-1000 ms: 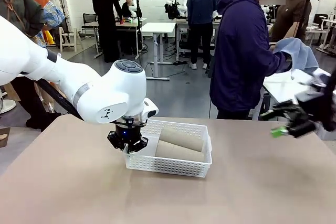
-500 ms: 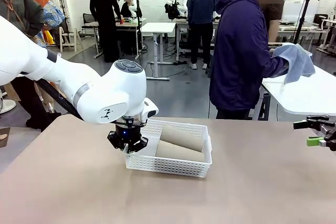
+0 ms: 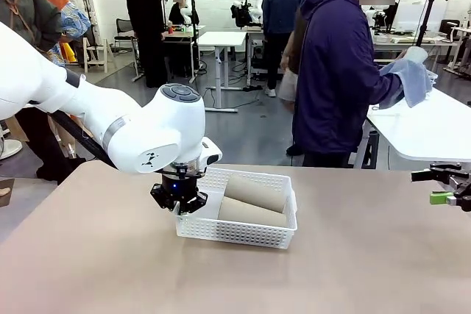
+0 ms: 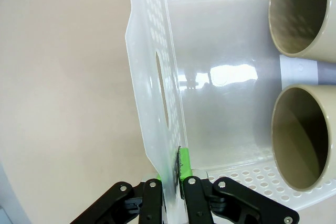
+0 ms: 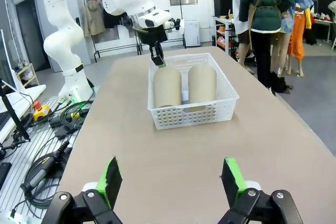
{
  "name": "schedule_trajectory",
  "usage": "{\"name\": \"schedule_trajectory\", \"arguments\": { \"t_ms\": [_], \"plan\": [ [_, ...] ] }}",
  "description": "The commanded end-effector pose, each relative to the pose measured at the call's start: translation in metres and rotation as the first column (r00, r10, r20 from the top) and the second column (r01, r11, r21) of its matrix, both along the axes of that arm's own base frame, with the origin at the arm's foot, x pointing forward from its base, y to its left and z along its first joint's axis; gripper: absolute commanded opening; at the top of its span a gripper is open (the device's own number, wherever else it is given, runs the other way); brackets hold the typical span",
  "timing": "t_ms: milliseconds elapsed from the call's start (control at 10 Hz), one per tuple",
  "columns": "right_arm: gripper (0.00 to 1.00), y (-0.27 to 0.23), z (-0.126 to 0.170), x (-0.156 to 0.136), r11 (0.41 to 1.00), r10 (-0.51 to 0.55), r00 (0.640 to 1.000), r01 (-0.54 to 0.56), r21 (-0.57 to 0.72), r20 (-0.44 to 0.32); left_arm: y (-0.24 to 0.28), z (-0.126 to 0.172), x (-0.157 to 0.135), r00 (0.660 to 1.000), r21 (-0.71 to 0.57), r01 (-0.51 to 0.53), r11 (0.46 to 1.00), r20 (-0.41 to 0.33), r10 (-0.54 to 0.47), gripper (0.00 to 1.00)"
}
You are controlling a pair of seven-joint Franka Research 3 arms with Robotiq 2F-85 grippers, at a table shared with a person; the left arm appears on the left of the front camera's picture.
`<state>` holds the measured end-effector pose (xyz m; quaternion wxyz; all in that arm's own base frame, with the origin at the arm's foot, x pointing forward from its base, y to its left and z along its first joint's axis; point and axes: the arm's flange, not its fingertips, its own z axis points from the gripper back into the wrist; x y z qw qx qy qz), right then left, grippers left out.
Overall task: Clean and organize the cups into the basket.
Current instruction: Pick up the Reusable plastic cup from the right side of the table and stack it inside the Organizing basket in the center of the table.
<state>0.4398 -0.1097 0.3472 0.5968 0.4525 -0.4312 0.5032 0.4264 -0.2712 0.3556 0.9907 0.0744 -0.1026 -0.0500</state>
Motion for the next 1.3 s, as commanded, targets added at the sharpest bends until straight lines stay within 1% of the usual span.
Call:
{"name": "schedule_trajectory", "arguments": {
  "t_ms": [0, 1200],
  "plan": [
    [1.0, 0.0019, 0.003, -0.0023, 1.0, 0.01, 1.0, -0.01, -0.008, 0.005, -0.0004, -0.0026, -0.0024, 1.0, 0.01, 0.006, 1.0, 0.001, -0.006, 0.0],
    [1.0, 0.0019, 0.003, -0.0023, 1.0, 0.01, 1.0, -0.01, -0.008, 0.005, -0.0004, -0.0026, -0.0024, 1.0, 0.01, 0.006, 1.0, 0.001, -0.006, 0.0]
  ]
}}
